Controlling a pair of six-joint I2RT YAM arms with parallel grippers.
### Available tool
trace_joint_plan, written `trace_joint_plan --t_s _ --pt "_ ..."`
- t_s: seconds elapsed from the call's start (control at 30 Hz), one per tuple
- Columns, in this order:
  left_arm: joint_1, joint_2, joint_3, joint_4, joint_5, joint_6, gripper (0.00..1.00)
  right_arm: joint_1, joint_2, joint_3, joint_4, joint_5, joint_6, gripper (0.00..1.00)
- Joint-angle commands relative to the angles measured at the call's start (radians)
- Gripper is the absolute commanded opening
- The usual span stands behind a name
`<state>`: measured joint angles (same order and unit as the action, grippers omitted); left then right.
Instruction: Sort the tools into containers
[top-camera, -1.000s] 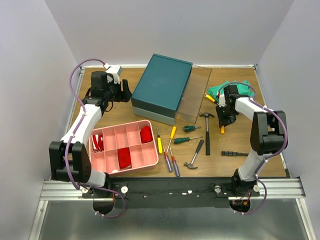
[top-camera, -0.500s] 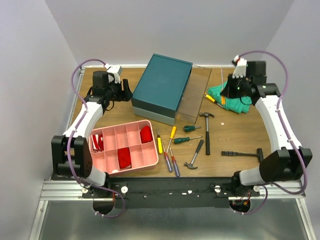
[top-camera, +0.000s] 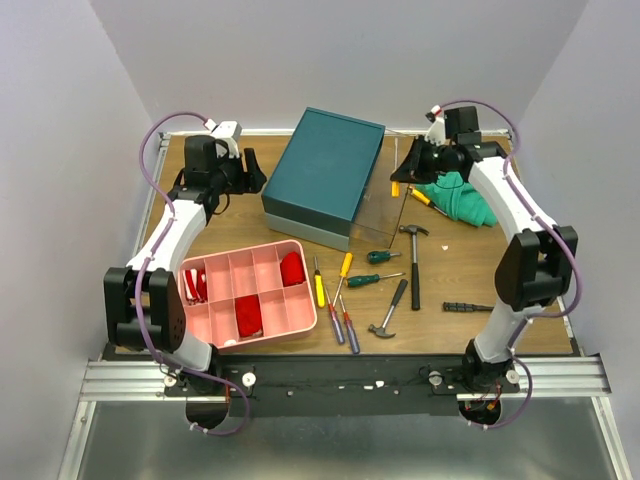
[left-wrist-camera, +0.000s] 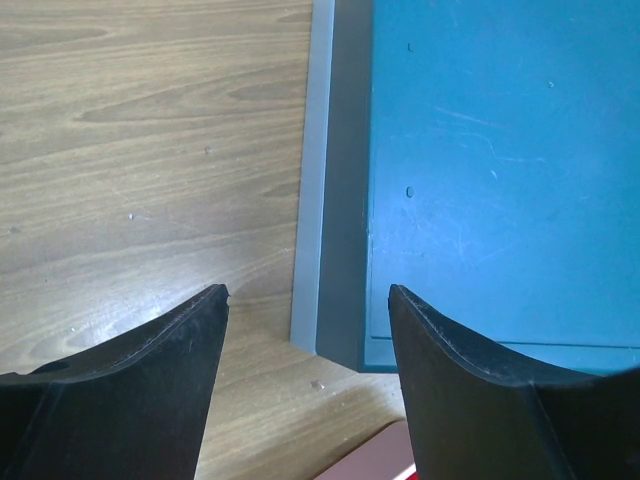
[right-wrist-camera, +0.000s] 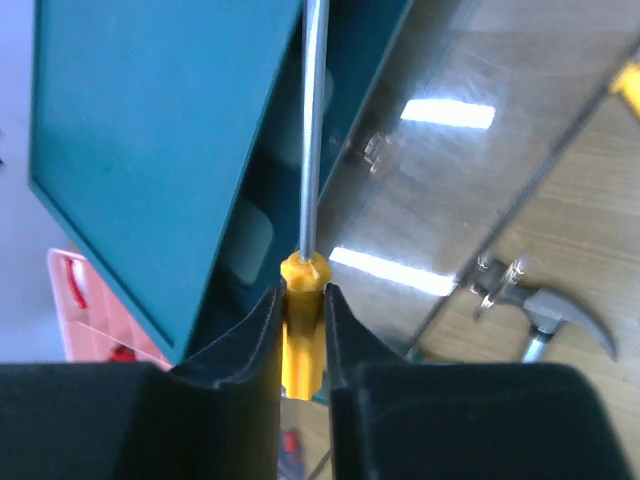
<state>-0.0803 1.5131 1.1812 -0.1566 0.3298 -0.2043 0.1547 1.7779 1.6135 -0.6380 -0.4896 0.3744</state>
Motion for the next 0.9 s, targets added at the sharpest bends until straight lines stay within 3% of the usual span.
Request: trace_joint_plan --t_s 0.0,0.1,0.17,0.27,0.4,0.57,0.6,0.67,0.87 --pt "-0.004 -0.05 -0.046 0.023 0.012 -0.02 0.74 0.026 0.038 0.137 -0.005 -0.043 0.046 0.63" --pt "-0.004 -0.063 -0.057 0.014 0.011 -0.012 0.74 0.019 -0.001 0.174 -0.041 0.028 -0.076 0.73" --pt "-0.004 -0.07 -0.06 0.012 0.006 -0.01 0.74 -0.024 -0.056 0.146 -0.039 0.057 -0.126 0.73" --pt "-0.004 -0.071 -0.058 0.012 0.005 -0.017 0.74 -0.144 -0.078 0.054 -0.035 -0.071 -0.155 0.73" --pt "-0.004 -0.065 -0.051 0.002 -0.001 0.005 0.74 -0.271 -0.083 -0.053 0.001 -0.204 -0.291 0.6" --pt "-0.004 -0.045 -0.04 -0.02 -0.006 0.034 0.74 -0.284 0.004 -0.063 -0.063 -0.204 -0.566 0.43" --pt "-0.004 -0.044 -0.037 -0.035 -0.005 0.043 0.74 -0.282 0.026 -0.055 -0.065 -0.201 -0.604 0.34" --pt "-0.003 -0.039 -0.02 -0.088 -0.003 0.176 0.74 -0.282 0.143 0.01 -0.11 -0.222 -0.694 0.26" --pt "0.022 -0.057 -0.045 -0.129 -0.02 0.275 0.74 -0.284 0.294 0.169 -0.118 -0.19 -0.694 0.24"
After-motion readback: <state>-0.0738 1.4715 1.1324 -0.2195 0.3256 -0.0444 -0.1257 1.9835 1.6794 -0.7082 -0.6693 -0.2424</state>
